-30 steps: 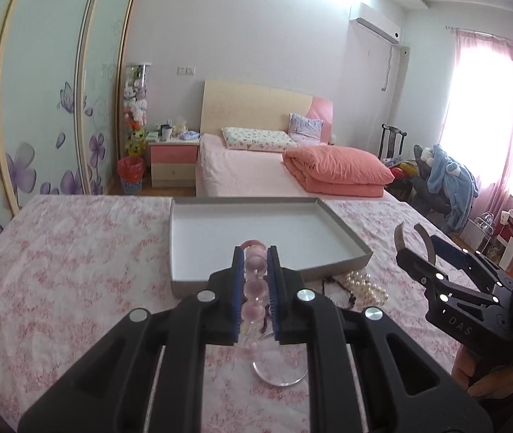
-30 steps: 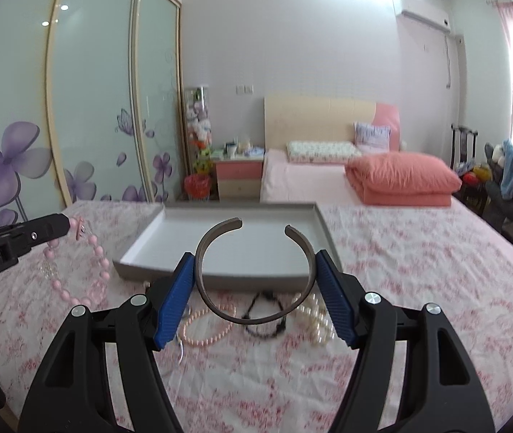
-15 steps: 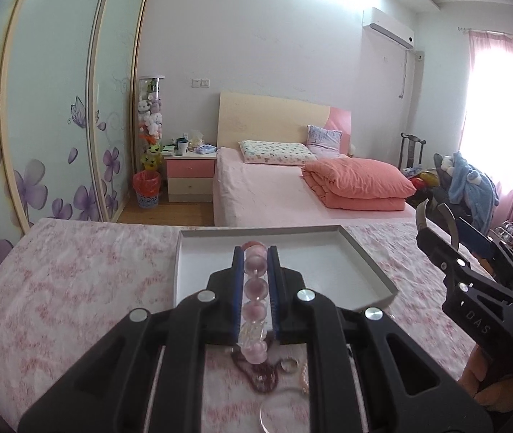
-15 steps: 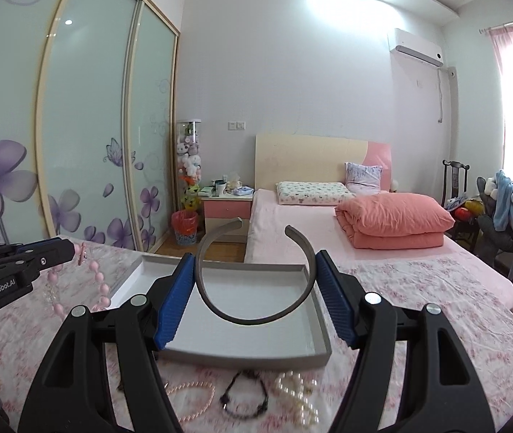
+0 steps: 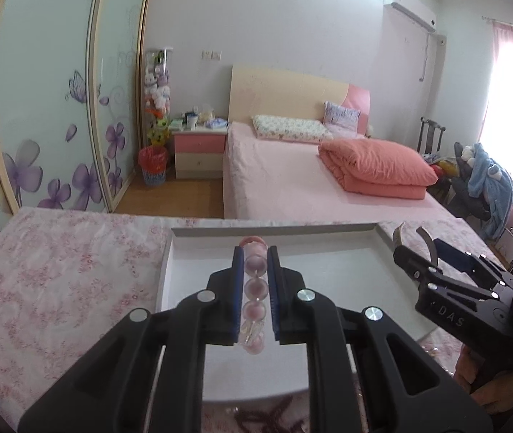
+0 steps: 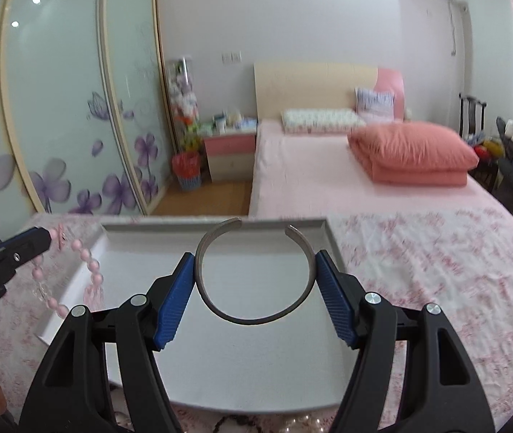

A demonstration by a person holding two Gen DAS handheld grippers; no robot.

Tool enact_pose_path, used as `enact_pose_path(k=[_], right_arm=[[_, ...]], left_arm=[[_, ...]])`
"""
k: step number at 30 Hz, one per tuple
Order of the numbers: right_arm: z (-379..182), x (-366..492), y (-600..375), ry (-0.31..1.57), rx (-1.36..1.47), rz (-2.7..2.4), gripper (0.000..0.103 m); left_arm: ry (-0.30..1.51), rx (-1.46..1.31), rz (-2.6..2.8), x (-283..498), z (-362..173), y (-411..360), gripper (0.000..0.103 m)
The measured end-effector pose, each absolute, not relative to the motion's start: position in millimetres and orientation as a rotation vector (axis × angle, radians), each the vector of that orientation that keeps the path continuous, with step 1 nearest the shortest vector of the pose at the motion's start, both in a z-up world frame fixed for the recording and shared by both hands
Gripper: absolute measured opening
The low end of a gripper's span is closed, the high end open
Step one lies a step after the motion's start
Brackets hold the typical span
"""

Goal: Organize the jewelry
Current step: 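Open left tool to drop the pink bracelet in the tray while right tool releases the cuff, then grasp the white pearl bracelet with right tool while left tool moves to the dark red beads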

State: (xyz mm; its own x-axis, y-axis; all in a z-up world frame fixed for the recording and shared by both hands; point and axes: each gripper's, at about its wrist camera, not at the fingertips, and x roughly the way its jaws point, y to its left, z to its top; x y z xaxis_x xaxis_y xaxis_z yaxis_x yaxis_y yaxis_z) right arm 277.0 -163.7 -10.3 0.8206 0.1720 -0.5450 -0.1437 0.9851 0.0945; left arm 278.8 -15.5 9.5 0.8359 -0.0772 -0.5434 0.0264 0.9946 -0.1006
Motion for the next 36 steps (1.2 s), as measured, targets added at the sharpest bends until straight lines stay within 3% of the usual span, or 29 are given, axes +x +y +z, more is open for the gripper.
enact_pose_path(k=[7,9,10,11,26,36], right_arm=[[-23,285,-160,0.639,0.044,0.168,0.069],[-19,283,-162,0.633,0.050,0.173,0.081],[-15,280,-163,0.621,0.056,0.177,0.081],[-13,277,-165,0.614,0.056,0.175,0.081],[2,218,-217,0.572,0.063,0.107,0.080],[-38,187,-225,0.713,0.049,0.127,0.069]], left_arm=[[0.624,-0.089,-0.048,302,-10,-14,0.014],[0.618,-0.091,-0.042,303,-11,-13,0.018],[0.619,-0.097,-0.044,304,-11,-11,0.021],[0.618,-0.103,-0.042,304,-11,-9,0.027],[0.608,-0.123,0.004,228,-2,36,0.036],[0.665,-0.128,-0.028,177,-31,40,0.046]])
